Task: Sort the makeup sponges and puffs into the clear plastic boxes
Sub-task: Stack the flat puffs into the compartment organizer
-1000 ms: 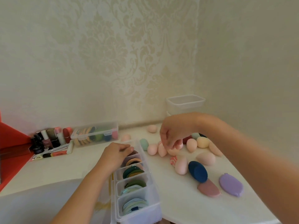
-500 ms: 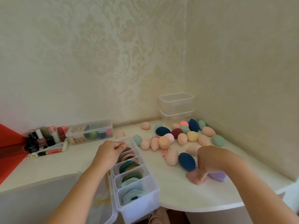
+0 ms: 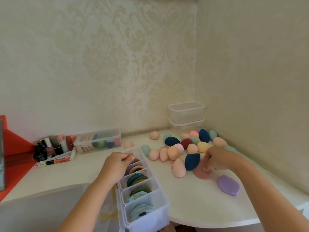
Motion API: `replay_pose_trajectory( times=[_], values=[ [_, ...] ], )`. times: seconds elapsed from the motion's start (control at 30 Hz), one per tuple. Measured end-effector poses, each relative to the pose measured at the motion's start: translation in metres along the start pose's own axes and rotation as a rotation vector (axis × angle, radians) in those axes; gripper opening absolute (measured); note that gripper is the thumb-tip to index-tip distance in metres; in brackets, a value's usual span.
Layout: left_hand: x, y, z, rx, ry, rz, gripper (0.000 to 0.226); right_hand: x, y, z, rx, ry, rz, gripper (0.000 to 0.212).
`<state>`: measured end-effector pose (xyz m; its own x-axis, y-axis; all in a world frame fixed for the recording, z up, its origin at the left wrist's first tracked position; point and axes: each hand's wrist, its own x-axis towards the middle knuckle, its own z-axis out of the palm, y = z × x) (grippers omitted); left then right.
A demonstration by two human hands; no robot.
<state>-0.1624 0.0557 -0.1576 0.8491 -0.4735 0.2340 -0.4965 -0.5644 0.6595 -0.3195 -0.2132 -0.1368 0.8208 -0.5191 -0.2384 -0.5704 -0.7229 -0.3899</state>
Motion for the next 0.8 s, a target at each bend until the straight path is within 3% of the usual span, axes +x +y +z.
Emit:
replay_pose_trajectory(
  times=[0.17,0.23,0.3,0.4,0.57,0.8],
  values=[
    [0.0,0.002,0.001,-0.007,0.004,0.014,0.023,0.007,-0.005,-0.023,0.041,0.175,0.079,0.026],
    [0.0,0.003,0.002,-0.007,0.01,0.025,0.023,0.004,-0.013,-0.032,0.059,0.257,0.09,0.015],
    [0.0,0.002,0.003,0.003,0.013,0.029,0.024,-0.001,-0.026,-0.038,0.096,0.38,0.013,0.004],
    [0.001,0.002,0.005,0.011,0.033,0.004,0.027,-0.006,-0.058,-0.033,0.238,0.523,-0.243,0.012],
    [0.001,0.005,0.005,0.02,0.086,-0.022,0.013,0.001,-0.121,-0.004,0.244,0.415,-0.657,0.011],
    [-0.002,0.009,0.005,0.051,0.157,0.025,0.009,0.03,-0.166,0.033,0.076,0.312,-0.786,0.016]
  ],
)
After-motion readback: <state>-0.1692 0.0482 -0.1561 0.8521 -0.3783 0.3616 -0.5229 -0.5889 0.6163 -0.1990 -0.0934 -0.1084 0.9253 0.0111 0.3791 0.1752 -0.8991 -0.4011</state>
